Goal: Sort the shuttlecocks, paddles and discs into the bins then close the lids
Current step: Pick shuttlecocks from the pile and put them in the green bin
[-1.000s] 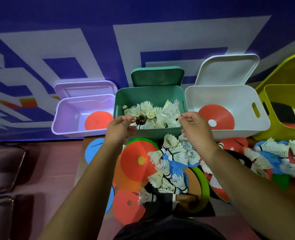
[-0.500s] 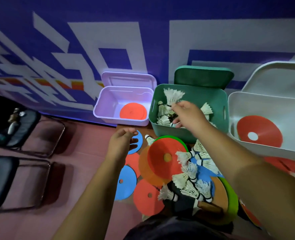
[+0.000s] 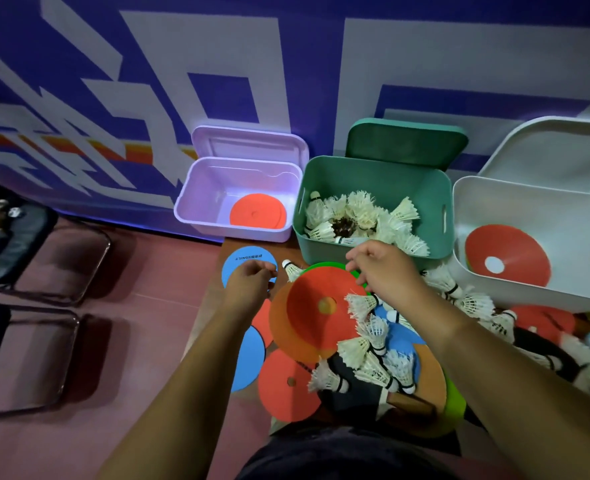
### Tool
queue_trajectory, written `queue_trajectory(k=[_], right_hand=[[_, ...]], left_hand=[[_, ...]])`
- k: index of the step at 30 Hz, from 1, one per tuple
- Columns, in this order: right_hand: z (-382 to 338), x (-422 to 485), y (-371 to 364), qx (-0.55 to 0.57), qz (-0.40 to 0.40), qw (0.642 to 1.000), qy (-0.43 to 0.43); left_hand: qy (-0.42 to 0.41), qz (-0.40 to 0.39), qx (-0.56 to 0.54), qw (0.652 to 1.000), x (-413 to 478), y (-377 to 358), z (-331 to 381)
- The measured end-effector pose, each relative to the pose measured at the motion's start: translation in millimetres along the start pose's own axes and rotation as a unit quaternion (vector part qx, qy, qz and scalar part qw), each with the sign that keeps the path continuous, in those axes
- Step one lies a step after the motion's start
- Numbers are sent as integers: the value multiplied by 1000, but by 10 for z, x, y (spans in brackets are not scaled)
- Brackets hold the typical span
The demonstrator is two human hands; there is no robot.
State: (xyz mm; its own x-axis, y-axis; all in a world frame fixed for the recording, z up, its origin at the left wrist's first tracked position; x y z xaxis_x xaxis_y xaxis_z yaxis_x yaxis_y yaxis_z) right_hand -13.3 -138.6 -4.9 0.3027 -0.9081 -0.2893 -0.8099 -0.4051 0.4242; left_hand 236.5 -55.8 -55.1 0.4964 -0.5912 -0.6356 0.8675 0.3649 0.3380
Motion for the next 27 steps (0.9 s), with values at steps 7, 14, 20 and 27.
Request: queue_trajectory(k=[7, 14, 20, 27], right_hand=[[315, -249, -82, -54, -33, 998, -25], [637, -310, -111, -181, -36, 983, 0], [776, -390, -338, -303, -96, 947, 38], [751, -469, -547, -437, -160, 885, -10]], left_hand=[[-15, -54, 254, 966, 573, -262, -162], [-45, -120, 277, 952, 744, -547, 55], [-13, -116, 294, 949, 714, -701, 126], [16, -28, 189, 981, 793, -495, 30]])
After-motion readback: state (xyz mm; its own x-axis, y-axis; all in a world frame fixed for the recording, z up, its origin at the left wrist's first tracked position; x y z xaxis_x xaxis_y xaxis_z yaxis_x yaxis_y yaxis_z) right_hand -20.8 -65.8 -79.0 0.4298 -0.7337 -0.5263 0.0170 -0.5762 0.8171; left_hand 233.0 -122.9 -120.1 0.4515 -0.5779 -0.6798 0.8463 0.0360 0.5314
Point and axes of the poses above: each hand's wrist, its own x-axis towards the middle knuckle, its own y-axis out of the back of the hand, z = x × y, the point moved 2 cm from there along x, towards the middle knuckle, and after that the axes turned 10 degrees about y, right-handed, at the moved point
